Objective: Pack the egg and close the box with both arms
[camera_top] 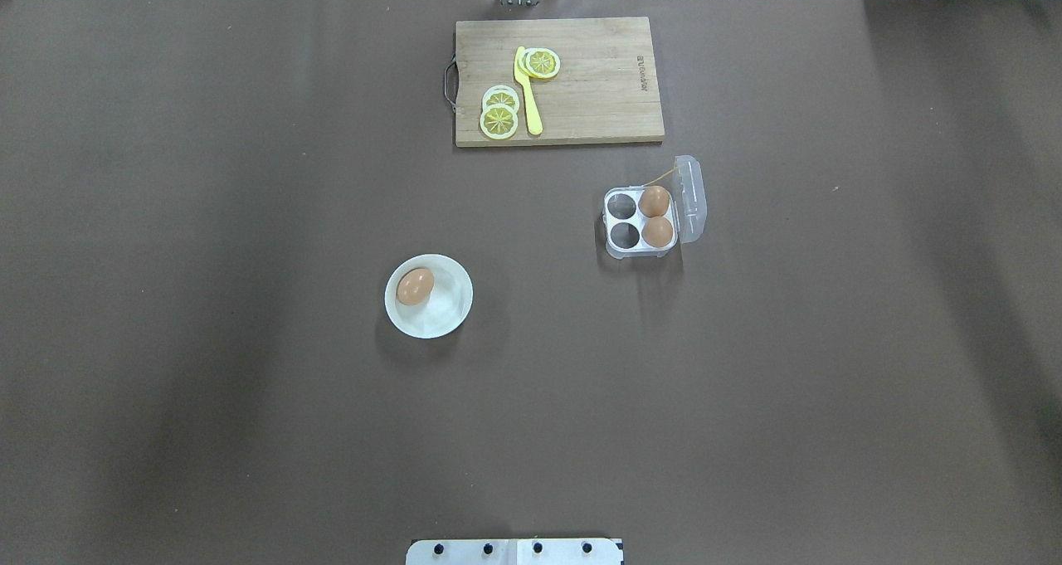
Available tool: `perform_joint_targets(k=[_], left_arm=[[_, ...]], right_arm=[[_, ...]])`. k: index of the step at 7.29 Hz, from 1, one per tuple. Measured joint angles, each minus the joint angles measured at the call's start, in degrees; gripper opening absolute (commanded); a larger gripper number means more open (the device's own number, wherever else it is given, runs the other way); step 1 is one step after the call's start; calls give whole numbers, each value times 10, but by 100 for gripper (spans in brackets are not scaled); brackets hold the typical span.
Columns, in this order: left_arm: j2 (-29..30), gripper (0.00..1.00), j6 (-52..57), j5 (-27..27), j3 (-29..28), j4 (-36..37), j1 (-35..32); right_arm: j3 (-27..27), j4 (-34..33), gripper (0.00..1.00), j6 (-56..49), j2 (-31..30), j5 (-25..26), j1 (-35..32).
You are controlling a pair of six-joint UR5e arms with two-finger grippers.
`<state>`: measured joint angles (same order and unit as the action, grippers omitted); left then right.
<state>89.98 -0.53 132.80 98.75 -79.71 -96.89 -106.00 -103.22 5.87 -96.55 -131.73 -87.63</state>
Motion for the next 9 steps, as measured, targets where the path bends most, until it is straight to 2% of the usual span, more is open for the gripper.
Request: perform_joint_targets(k=[9], left_arm=[[-7, 98, -5, 6, 6, -10, 1]], right_arm=[[-6, 5, 100, 1, 0, -4, 0]])
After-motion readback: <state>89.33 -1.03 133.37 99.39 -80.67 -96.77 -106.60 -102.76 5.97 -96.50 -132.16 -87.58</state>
